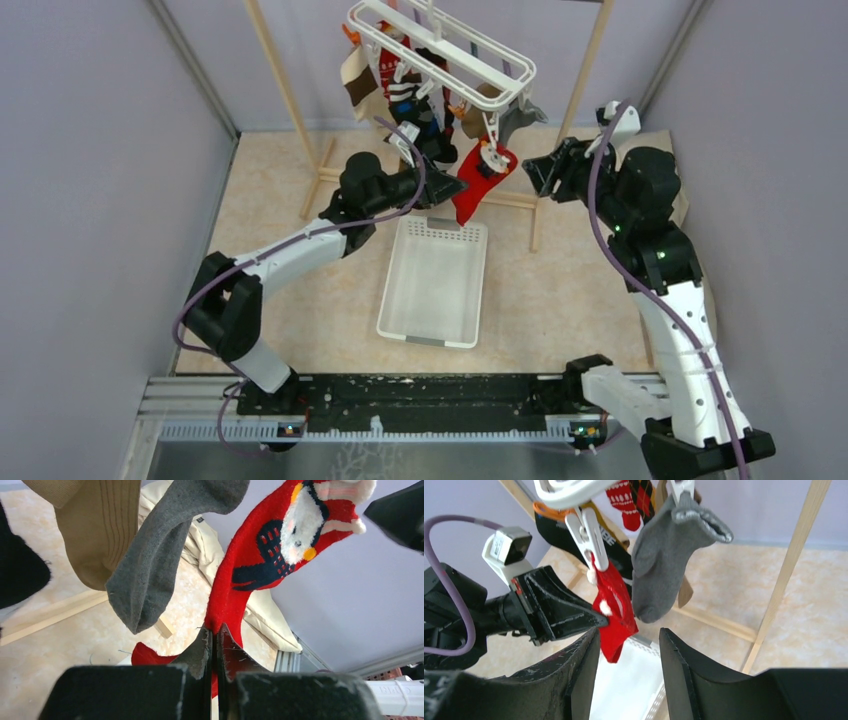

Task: Remove the socks clipped to the hanger
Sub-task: Remove the sock from the hanger.

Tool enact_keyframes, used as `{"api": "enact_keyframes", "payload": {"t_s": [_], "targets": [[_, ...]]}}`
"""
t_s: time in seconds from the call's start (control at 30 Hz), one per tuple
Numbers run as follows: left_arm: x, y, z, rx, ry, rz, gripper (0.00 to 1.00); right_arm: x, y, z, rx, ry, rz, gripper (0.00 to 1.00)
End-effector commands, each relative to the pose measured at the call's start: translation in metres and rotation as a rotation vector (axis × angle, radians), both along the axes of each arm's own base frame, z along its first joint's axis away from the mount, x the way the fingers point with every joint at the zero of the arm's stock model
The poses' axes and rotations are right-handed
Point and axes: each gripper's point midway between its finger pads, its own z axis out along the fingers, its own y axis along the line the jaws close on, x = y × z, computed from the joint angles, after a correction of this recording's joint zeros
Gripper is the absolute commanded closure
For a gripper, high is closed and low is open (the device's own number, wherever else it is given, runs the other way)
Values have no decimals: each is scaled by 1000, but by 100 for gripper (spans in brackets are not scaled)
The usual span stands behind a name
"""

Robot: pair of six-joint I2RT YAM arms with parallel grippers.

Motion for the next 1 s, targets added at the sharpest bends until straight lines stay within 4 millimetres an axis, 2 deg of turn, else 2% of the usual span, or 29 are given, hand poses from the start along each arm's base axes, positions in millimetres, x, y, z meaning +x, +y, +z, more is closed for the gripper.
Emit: {"api": "enact_keyframes", "payload": {"t_s": [0.0,0.17,0.33,0.67,0.97], "targets": [[9,-2,2,51,-12,40,100,19,-6,38,-14,-113,-47,51],[14,-7,-2,89,0,54,100,36,7,52,-59,-152,-71,41],[16,-12,-6,112,5,58,100,53,20,52,-121,-158,-92,37],[16,-19,-6,131,10,56,100,65,32,63,-147,-195,-111,36],[14,-22,-4,139,8,55,100,70,46,60,-176,-197,-128,36]]}}
